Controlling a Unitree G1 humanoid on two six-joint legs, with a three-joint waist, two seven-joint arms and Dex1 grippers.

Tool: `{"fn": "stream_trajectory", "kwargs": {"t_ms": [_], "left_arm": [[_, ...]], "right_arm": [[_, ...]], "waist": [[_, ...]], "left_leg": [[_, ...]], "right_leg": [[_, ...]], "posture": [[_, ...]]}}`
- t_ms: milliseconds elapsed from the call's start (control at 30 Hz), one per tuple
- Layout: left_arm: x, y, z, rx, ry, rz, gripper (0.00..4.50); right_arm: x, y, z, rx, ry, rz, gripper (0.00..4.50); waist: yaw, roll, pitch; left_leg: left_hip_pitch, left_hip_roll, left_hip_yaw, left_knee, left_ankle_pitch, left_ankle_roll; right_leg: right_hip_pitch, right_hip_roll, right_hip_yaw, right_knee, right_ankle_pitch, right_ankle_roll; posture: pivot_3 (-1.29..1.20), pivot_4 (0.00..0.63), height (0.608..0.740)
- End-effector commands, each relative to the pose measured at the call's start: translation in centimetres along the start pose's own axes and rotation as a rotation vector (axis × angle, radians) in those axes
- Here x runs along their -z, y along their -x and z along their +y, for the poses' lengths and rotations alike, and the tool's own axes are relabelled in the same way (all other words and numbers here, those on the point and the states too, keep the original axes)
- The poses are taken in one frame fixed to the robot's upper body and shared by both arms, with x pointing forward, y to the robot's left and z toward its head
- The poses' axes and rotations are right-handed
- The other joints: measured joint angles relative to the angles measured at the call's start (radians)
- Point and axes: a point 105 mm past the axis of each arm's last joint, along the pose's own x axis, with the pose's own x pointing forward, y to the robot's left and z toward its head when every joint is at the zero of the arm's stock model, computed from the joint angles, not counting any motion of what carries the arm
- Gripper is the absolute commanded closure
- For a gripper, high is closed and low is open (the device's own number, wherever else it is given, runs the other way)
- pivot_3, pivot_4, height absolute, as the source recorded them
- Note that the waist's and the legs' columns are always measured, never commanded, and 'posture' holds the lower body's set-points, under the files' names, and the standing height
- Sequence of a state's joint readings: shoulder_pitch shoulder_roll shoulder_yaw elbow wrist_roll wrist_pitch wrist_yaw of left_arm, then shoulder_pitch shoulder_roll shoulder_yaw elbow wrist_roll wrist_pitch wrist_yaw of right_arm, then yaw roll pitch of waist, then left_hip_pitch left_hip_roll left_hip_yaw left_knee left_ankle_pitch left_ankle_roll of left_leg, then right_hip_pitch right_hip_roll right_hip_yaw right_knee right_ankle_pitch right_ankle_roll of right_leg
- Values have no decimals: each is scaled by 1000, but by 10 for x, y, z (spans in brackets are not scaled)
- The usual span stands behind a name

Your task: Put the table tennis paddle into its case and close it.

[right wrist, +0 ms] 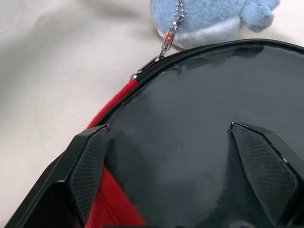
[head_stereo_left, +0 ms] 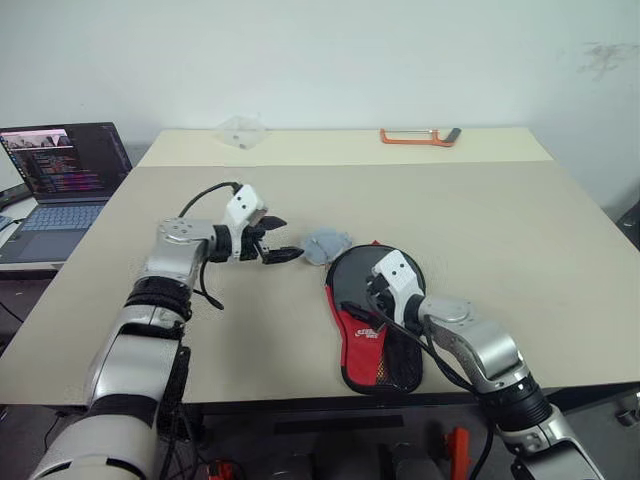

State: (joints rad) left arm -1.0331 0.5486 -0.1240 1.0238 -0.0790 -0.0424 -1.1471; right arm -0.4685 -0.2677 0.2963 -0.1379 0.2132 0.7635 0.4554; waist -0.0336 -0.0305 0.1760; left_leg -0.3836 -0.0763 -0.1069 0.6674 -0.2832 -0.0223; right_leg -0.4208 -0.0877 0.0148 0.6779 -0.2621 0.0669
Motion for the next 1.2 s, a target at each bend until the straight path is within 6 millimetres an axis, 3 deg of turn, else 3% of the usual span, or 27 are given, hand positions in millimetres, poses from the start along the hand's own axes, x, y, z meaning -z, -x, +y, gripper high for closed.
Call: {"fn": "stream_trajectory", "kwargs": {"t_ms": [33, 600, 1000, 1067, 1200], "left_arm": [[-7, -7, 6, -27, -69, 10, 22], [2, -40, 3, -129, -90, 77, 22], [14, -42, 1, -148, -83, 103, 4001], [15, -41, 0, -146, -81, 105, 4206], [21, -36, 1, -141, -70, 114, 4206]], "right_arm": [[3, 0, 5, -9, -2, 14, 0], [3, -3, 9, -9, 6, 19, 0], [1, -1, 10, -6, 12, 16, 0], [-3, -1, 9, -1, 20, 5, 0], [-21, -5, -1, 53, 20, -55, 0]], "waist": [[0, 0, 0], [-1, 0, 0], [-2, 0, 0], [-2, 0, 0], [-4, 0, 0]], "left_leg": [[0, 0, 0, 0, 0, 0], [0, 0, 0, 1, 0, 0], [0, 0, 0, 2, 0, 0], [0, 0, 0, 2, 0, 0], [0, 0, 0, 3, 0, 0]], "right_leg": [[0, 0, 0, 0, 0, 0], [0, 0, 0, 2, 0, 0], [0, 0, 0, 2, 0, 0], [0, 0, 0, 2, 0, 0], [0, 0, 0, 2, 0, 0]], "posture": [[0, 150, 740], [0, 150, 740], [0, 150, 740], [0, 150, 740], [0, 150, 740]]}}
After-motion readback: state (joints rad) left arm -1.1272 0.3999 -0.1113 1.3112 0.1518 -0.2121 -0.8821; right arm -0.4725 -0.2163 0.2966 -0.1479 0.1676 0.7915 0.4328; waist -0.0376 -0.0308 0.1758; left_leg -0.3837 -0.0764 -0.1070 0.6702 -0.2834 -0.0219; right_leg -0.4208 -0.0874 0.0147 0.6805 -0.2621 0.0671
